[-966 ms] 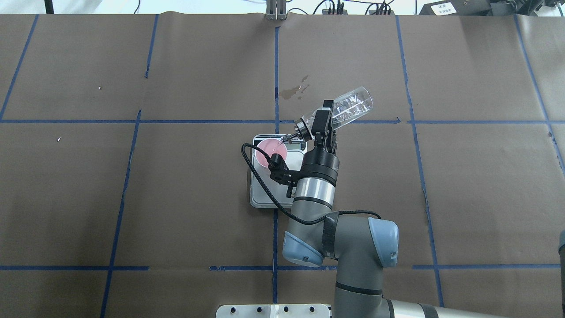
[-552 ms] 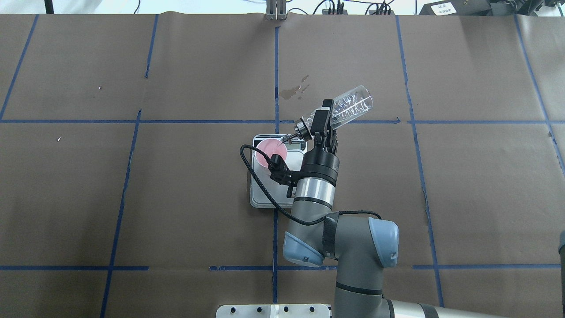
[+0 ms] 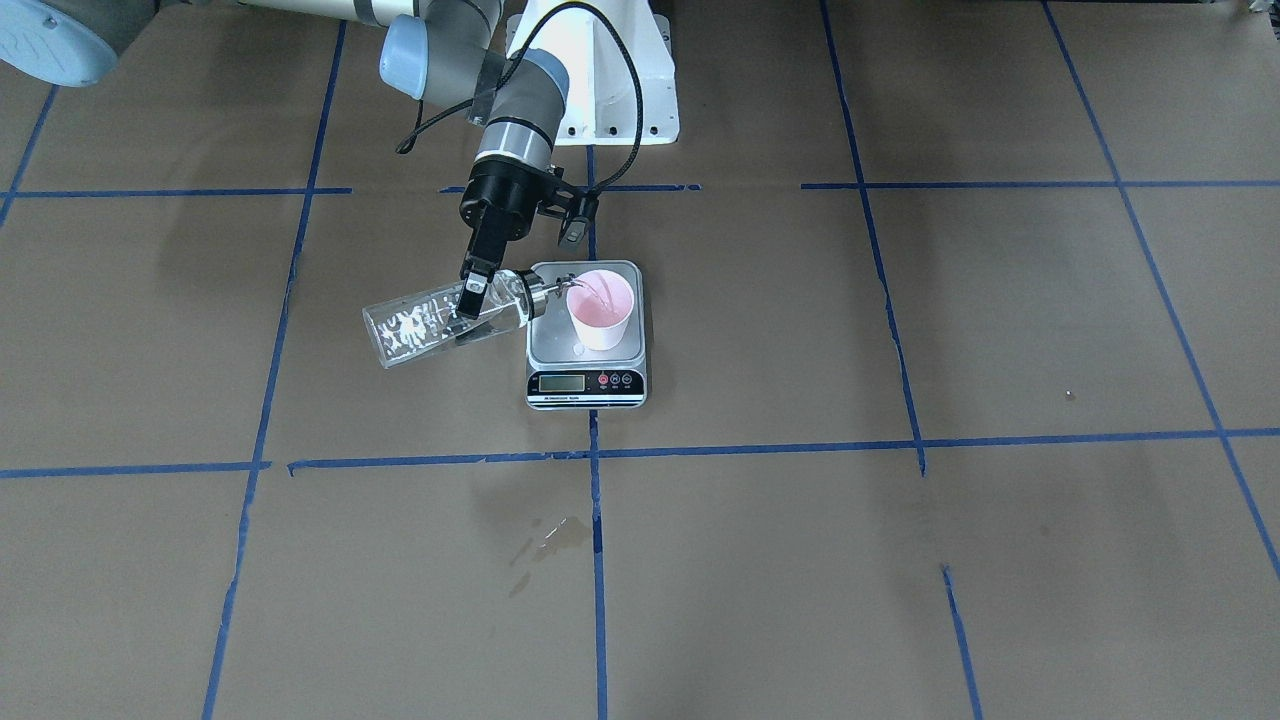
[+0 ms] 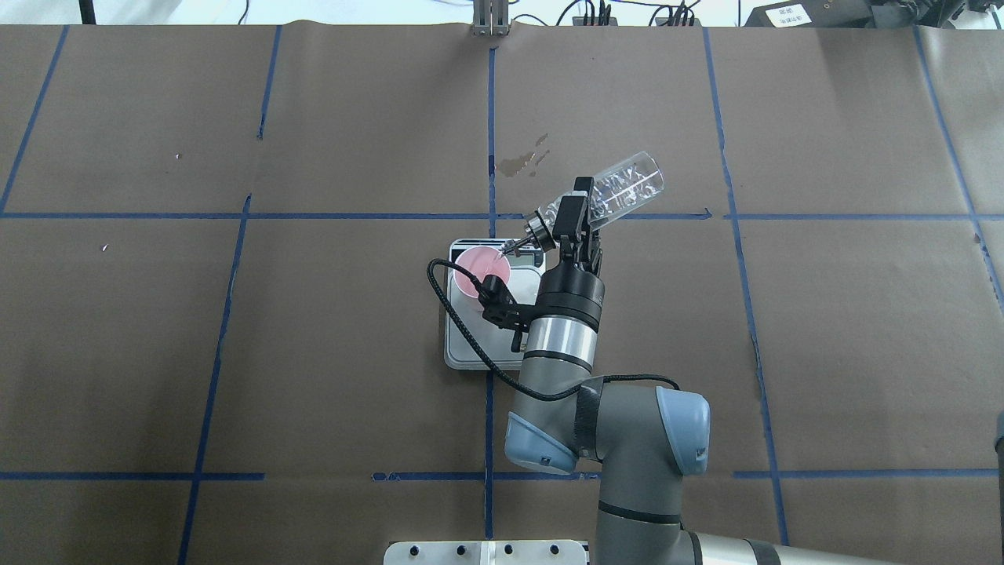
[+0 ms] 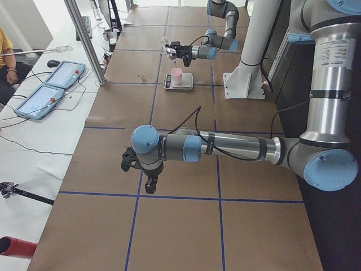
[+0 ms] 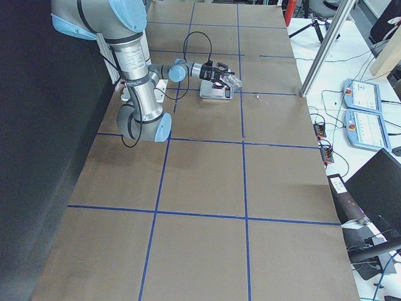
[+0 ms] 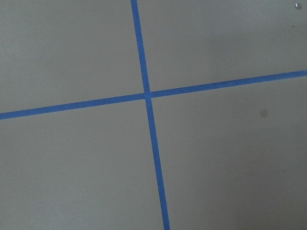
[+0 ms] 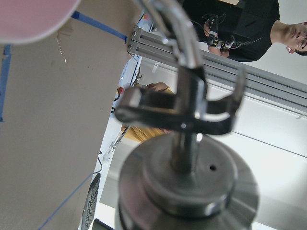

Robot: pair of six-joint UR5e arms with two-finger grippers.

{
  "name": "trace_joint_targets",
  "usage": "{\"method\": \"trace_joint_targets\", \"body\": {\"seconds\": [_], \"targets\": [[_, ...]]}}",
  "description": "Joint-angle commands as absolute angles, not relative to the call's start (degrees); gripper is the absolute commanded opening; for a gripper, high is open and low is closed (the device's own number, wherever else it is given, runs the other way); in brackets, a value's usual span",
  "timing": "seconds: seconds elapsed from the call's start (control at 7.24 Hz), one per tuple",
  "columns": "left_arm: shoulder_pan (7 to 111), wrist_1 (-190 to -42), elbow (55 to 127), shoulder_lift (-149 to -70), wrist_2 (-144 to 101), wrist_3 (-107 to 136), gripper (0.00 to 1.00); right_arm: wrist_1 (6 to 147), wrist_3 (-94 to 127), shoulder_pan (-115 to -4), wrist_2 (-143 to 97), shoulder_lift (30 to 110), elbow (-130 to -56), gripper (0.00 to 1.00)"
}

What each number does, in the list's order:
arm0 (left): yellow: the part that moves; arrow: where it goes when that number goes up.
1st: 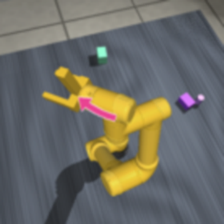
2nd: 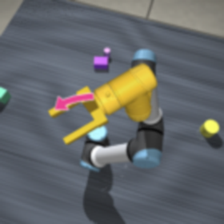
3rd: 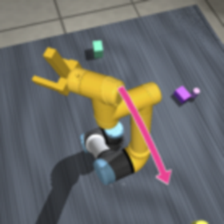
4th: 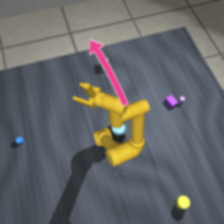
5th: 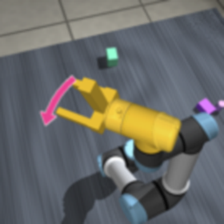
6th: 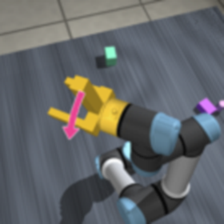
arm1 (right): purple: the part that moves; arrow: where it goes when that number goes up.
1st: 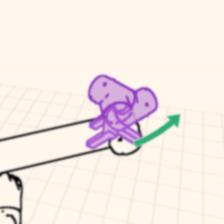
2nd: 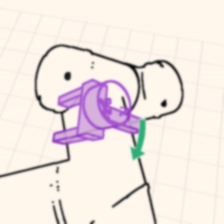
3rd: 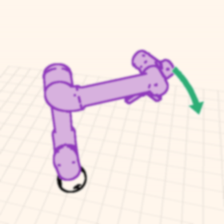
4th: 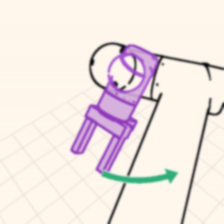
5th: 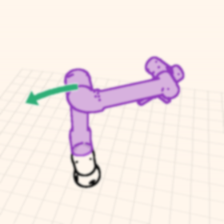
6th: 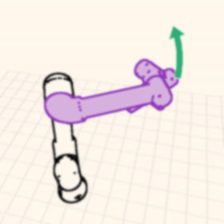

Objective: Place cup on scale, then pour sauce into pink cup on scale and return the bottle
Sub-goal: 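Tilt the bottle with the right gripper to pour into the pink cup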

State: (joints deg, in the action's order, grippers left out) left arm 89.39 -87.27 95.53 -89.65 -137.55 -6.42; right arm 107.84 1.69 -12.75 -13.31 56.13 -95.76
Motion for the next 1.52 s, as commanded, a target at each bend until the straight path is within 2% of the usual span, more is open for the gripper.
{"method": "trace_joint_targets", "body": {"seconds": [0.0, 0.69, 0.83, 1.24, 1.38], "targets": [[89.4, -87.3, 95.5, -89.6, -137.5, -6.4, 1.0, 107.8, 1.0, -12.7, -13.3, 56.1, -95.8, 0.0], [89.4, -87.3, 95.5, -89.6, -137.5, -6.4, 1.0, 107.0, 1.8, -12.8, -13.5, 56.1, -96.1, 0.0], [89.4, -87.3, 95.5, -89.7, -137.5, -6.5, 1.0, 103.4, 1.9, -13.0, -13.8, 56.1, -96.2, 0.0], [89.4, -87.3, 95.5, -89.7, -137.5, -6.5, 1.0, 77.9, 2.0, -13.4, -18.8, 61.2, -96.0, 0.0], [89.4, -87.3, 95.6, -89.7, -137.5, -6.5, 1.0, 74.8, 2.1, -13.4, -20.1, 62.0, -96.1, 0.0]]}}
